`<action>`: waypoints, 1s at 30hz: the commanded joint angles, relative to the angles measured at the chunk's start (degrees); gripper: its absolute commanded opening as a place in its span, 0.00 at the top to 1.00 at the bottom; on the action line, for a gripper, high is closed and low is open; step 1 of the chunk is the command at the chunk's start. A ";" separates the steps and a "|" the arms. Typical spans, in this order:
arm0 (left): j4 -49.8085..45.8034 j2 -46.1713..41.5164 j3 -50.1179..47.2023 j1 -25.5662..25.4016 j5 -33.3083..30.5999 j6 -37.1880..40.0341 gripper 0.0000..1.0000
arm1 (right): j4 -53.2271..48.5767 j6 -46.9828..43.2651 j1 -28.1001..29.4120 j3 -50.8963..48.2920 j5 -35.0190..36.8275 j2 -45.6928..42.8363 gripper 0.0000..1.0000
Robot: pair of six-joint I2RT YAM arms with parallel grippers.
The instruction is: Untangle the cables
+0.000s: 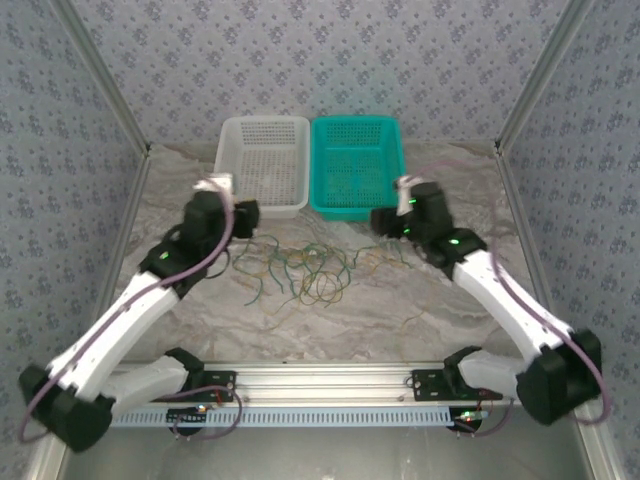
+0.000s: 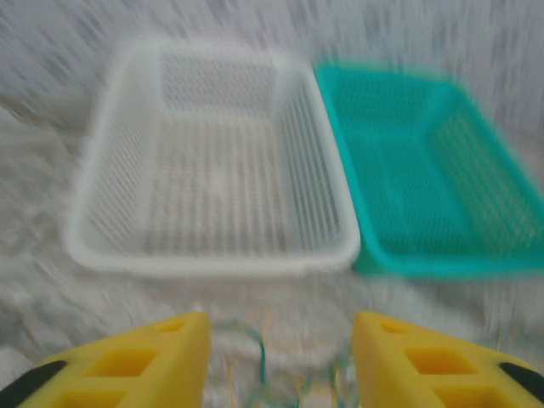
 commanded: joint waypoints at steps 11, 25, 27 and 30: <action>2.98 18.54 0.03 -3.97 18.83 -1.50 0.42 | -13.83 8.91 0.65 6.55 1.66 14.38 0.41; 8.87 20.05 -3.26 -4.30 12.16 3.51 0.39 | -10.80 15.17 1.56 10.02 -5.72 26.35 0.75; 9.11 20.25 -3.39 -4.30 11.85 3.42 0.39 | -11.32 15.25 1.89 10.41 -4.73 25.70 0.80; 9.20 20.09 -3.62 -4.30 11.80 3.16 0.39 | -13.45 15.08 2.02 11.14 -1.86 22.91 0.90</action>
